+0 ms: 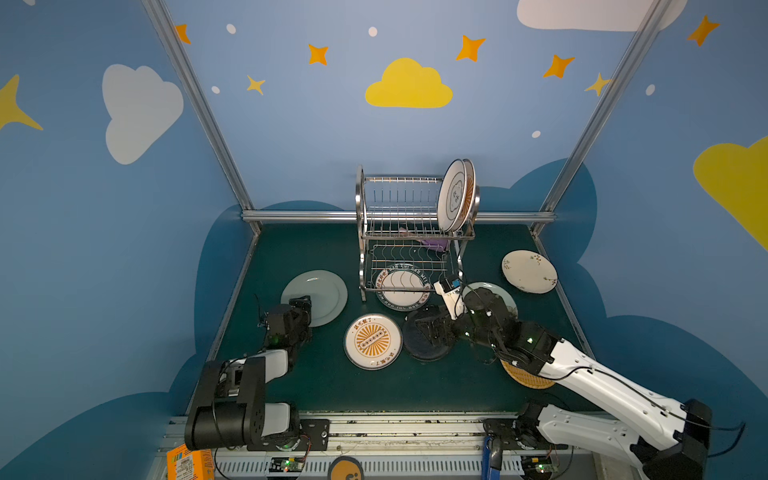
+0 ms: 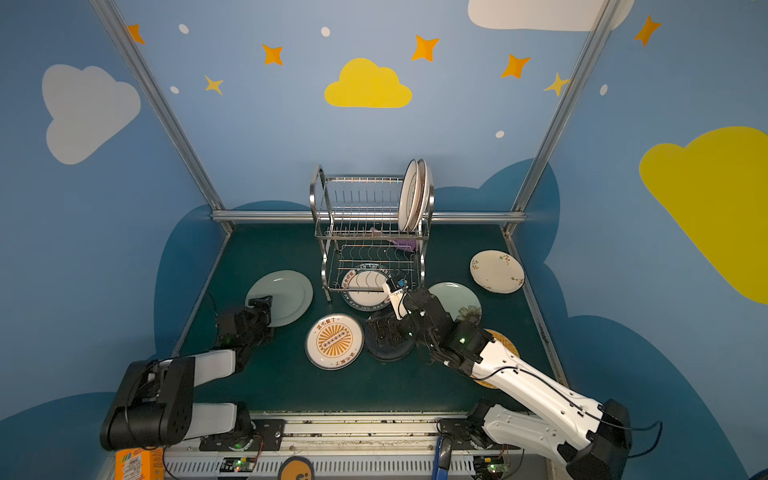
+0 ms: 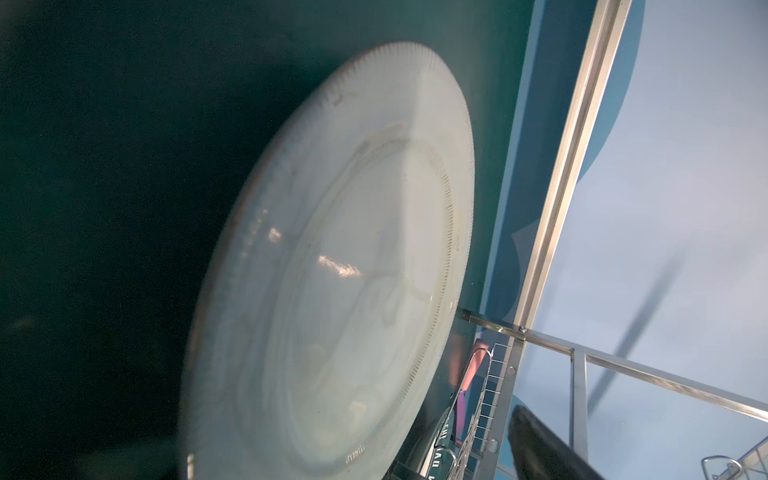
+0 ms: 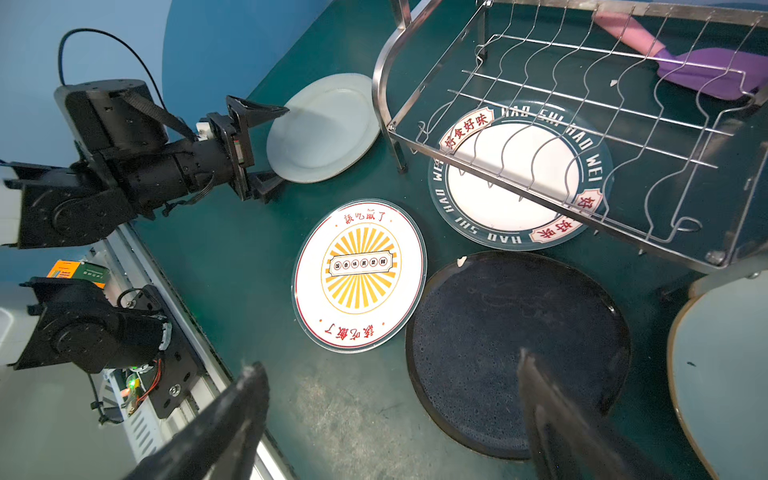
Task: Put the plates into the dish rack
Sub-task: 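Grasp and lift the pale green plate upright with the left gripper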
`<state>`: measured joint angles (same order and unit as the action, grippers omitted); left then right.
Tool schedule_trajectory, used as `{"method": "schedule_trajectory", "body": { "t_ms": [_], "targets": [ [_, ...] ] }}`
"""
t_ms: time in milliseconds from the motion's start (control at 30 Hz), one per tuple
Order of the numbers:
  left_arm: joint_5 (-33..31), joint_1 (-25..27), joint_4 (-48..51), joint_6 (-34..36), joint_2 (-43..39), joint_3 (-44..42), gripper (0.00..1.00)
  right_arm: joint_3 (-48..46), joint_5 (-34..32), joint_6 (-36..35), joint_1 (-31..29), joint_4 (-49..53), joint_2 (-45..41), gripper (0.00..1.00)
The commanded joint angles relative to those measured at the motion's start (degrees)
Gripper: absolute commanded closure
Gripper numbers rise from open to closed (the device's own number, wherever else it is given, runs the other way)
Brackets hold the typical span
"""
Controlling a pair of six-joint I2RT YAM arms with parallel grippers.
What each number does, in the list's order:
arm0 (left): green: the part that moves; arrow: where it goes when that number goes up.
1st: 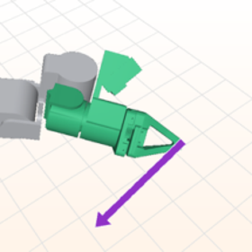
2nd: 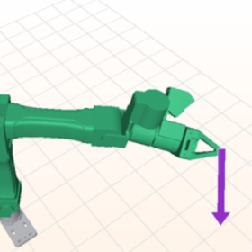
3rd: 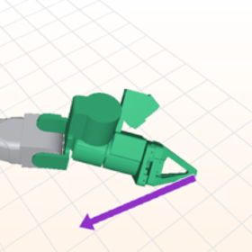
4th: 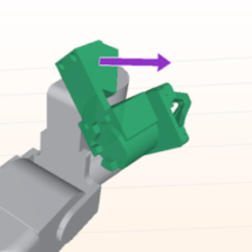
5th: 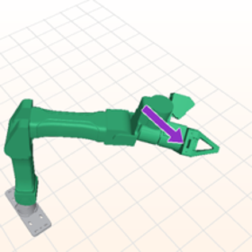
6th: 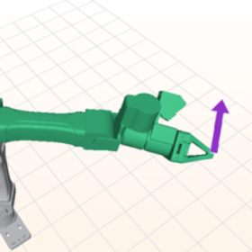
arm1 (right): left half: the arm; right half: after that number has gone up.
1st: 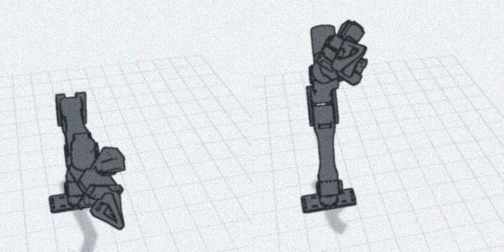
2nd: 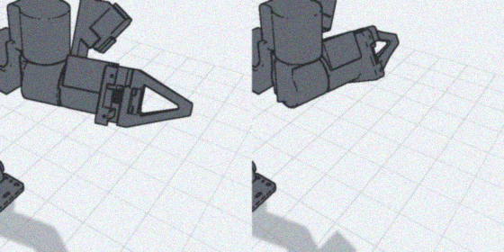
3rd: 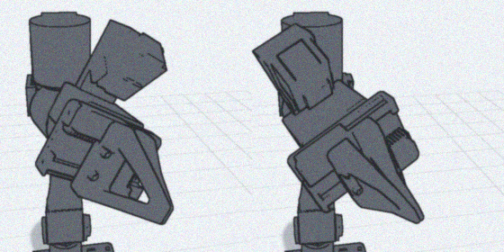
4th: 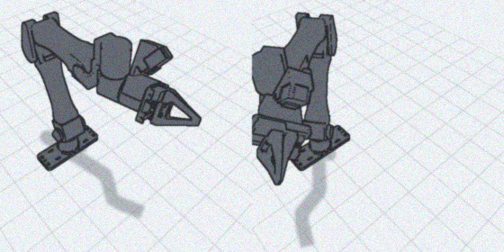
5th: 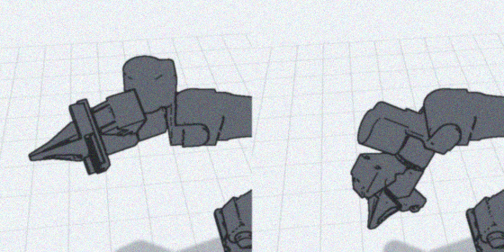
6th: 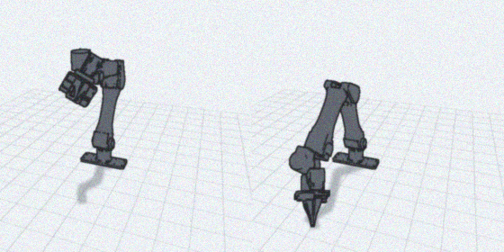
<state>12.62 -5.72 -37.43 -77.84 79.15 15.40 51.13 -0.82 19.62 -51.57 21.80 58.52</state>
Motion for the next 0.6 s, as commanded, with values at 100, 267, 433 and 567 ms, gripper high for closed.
{"method": "schedule_trajectory", "body": {
  "t_ms": [100,267,433,567],
  "targets": [
    [4.24,-1.12,-10.06,-0.07,8.84,1.27,0.05,-1.04,2.25,1.54,0.93,-3.11,1.22,0.08],
    [6.57,-3.00,-12.01,-0.98,12.65,0.15,0.13,-1.41,3.31,2.19,1.43,-4.33,1.81,0.08],
    [5.93,-3.88,-12.04,-0.83,14.16,-1.61,0.19,-2.17,3.87,2.74,1.89,-5.05,1.68,0.08],
    [5.77,-3.96,-12.27,-1.25,16.08,-1.25,0.29,-2.35,4.15,2.95,2.12,-4.99,1.51,0.08]
  ]
}}
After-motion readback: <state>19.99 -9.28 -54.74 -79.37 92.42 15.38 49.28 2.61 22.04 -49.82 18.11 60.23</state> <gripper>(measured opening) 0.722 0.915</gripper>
